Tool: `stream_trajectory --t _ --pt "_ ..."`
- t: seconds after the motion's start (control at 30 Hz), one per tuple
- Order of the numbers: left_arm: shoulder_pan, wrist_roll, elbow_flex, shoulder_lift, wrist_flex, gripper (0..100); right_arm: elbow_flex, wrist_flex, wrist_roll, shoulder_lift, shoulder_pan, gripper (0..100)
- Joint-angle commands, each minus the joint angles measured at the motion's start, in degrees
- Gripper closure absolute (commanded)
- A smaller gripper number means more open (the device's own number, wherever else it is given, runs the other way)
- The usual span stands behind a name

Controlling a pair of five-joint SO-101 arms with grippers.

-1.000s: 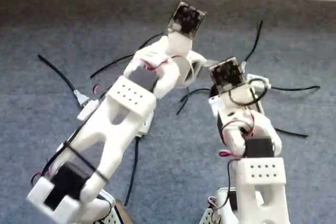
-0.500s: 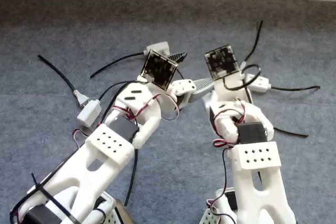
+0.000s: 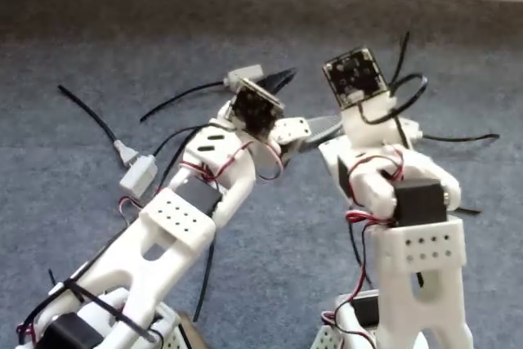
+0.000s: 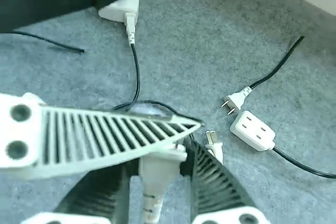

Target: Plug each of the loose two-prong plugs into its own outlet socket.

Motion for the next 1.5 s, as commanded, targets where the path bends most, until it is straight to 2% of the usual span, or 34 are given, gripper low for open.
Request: stream_trajectory --t 0.0,0.2,0.33,0.57,0.7,0.8,0.97,1.1,1.33,1.47 --pt "1.63 -4.75 -0.22 6.37 -1.76 65 -14.9 8.22 1.67 -1.1 -2.77 98.5" --pt "1.63 -4.84 -0.84 7.34 -2.02 65 -23.69 17.1 2.99 -1.1 -2.59 98.5" --pt "1.54 -4.92 -0.75 7.34 -2.02 65 -24.84 17.89 4.04 -0.92 -1.63 98.5" --pt "-2.33 -4.57 -2.77 7.16 -2.11 67 -20.26 16.75 5.89 -1.01 4.53 98.5" --pt "-5.58 1.93 -5.85 6.9 -1.93 74 -12.79 15.08 7.74 -1.1 6.81 98.5" --pt "-6.46 6.42 -6.2 3.91 -1.76 76 -7.78 11.47 7.74 -1.19 7.6 98.5" --pt "-6.46 6.95 -0.84 -4.44 -2.11 76 -8.57 7.87 3.78 -1.36 7.16 98.5" --pt "-6.55 6.95 1.1 -6.46 -2.11 76 -14.73 10.95 2.55 -6.29 -0.4 98.5" --pt "-6.64 6.77 1.27 -4.35 -3.69 76 -22.2 20.09 2.46 -16.4 -23.96 98.5" --pt "-7.43 6.86 1.36 -3.21 -6.15 76 -26.68 23.52 1.49 -16.57 -28.62 98.5"
